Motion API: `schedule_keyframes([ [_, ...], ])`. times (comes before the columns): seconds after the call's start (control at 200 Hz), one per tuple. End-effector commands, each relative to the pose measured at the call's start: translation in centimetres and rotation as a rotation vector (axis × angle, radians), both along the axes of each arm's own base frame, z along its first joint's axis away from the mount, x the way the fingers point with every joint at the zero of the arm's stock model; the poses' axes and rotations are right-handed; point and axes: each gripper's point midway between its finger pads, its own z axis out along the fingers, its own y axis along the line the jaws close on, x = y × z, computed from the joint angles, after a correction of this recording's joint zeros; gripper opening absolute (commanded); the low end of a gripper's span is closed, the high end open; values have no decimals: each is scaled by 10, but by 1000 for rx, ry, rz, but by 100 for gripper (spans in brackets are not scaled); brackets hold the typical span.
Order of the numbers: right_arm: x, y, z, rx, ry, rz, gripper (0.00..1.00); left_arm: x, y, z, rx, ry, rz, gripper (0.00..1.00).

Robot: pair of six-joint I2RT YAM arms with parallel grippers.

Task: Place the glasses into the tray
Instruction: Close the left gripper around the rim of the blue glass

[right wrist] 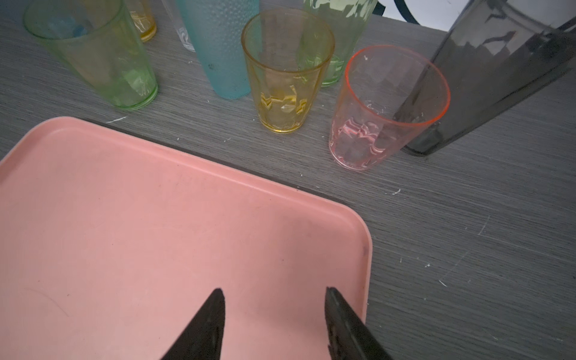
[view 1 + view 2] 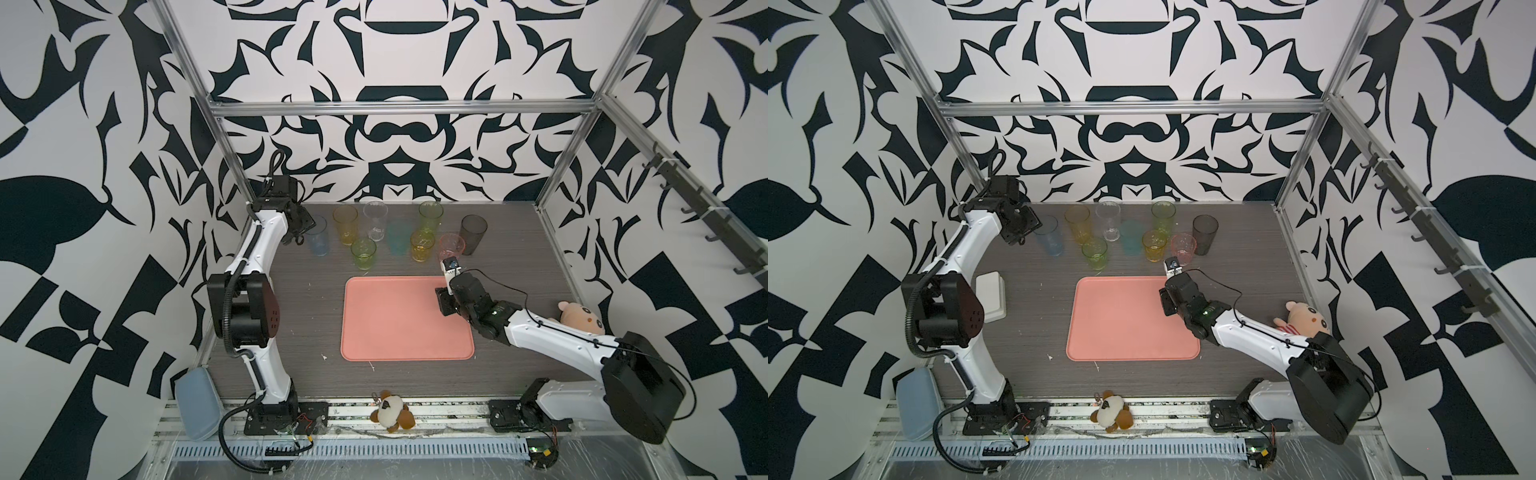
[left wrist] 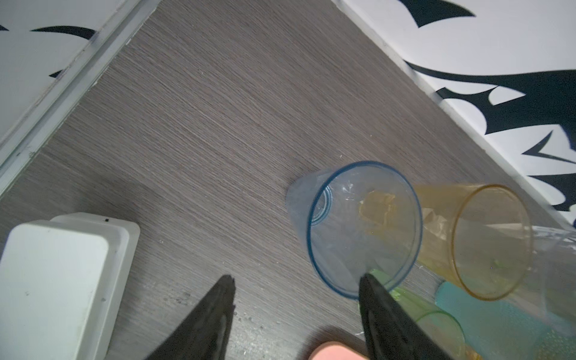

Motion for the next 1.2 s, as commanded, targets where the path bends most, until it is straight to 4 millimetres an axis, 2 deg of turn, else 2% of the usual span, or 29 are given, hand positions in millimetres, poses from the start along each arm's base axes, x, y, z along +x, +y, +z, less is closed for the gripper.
schedule_keyframes([
  [0.0, 9, 6, 15, 25, -43, 4, 54, -8, 4, -12, 16, 90, -16, 65],
  [0.335, 11, 8, 10, 10, -27, 5, 53, -4, 6, -24, 43, 135, -35, 56],
  [0.66, 12, 8, 8, 2, -20, 5, 51, -1, 5, -37, 48, 184, -58, 44],
  [1.04, 13, 9, 7, -3, -16, 6, 50, 3, 2, -41, 38, 191, -74, 30],
  [1.195, 13, 9, 7, -5, -14, 6, 50, 4, 1, -42, 33, 190, -77, 28],
])
